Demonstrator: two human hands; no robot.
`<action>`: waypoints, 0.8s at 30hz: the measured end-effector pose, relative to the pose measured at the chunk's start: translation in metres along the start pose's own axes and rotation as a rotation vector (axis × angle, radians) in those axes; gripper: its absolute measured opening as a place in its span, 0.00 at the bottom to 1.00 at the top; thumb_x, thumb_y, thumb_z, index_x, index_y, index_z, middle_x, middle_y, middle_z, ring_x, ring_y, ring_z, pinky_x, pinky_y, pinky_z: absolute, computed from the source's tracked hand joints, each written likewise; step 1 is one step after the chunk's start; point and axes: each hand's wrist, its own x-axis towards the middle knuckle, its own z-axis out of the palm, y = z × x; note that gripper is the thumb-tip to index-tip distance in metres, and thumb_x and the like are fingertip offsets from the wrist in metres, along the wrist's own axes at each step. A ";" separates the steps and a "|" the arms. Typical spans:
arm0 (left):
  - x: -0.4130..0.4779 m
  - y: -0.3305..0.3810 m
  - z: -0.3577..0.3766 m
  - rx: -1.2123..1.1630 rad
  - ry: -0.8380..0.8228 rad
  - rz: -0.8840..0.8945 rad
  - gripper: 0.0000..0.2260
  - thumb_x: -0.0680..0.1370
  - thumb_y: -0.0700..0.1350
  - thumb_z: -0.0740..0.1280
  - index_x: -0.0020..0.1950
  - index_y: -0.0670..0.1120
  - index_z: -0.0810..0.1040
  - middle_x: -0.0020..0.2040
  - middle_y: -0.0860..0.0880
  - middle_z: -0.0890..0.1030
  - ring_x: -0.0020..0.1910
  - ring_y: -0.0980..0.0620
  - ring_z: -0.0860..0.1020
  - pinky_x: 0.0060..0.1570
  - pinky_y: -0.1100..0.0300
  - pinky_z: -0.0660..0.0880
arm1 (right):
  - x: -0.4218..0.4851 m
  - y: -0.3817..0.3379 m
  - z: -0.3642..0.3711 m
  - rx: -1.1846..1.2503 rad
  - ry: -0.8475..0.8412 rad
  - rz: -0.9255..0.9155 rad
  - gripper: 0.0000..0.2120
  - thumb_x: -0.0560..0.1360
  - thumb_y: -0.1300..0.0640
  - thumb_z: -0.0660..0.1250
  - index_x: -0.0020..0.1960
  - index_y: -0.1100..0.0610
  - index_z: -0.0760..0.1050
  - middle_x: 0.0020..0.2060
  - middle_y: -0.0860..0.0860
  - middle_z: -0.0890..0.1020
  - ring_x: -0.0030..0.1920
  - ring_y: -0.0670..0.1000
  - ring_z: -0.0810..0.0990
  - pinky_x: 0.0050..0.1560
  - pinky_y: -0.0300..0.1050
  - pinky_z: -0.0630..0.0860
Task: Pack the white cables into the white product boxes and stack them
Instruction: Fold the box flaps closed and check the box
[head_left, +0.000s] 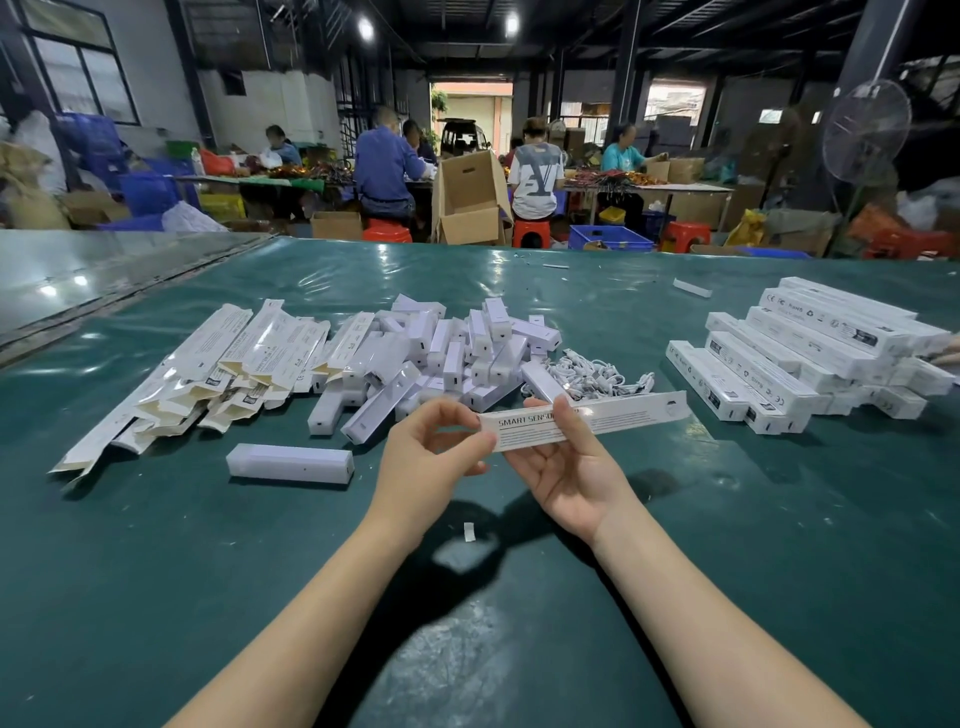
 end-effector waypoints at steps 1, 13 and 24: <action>0.000 0.000 0.000 -0.032 -0.003 -0.016 0.11 0.72 0.28 0.66 0.35 0.42 0.73 0.39 0.46 0.78 0.35 0.59 0.79 0.36 0.61 0.79 | 0.000 0.000 0.000 0.009 0.001 -0.001 0.32 0.33 0.54 0.85 0.35 0.62 0.82 0.36 0.59 0.84 0.36 0.55 0.85 0.31 0.45 0.80; 0.000 -0.003 0.003 -0.168 0.133 -0.138 0.11 0.71 0.30 0.68 0.34 0.45 0.76 0.35 0.49 0.80 0.38 0.52 0.78 0.37 0.62 0.80 | -0.001 0.003 0.001 0.059 -0.002 -0.029 0.29 0.33 0.56 0.85 0.32 0.61 0.83 0.37 0.59 0.84 0.37 0.55 0.85 0.32 0.46 0.81; -0.018 -0.002 0.022 0.283 -0.083 0.115 0.24 0.63 0.43 0.66 0.54 0.66 0.68 0.57 0.67 0.71 0.54 0.73 0.70 0.52 0.74 0.69 | 0.005 -0.001 -0.002 0.156 0.015 -0.232 0.29 0.33 0.54 0.85 0.32 0.58 0.83 0.38 0.58 0.85 0.37 0.54 0.85 0.34 0.45 0.81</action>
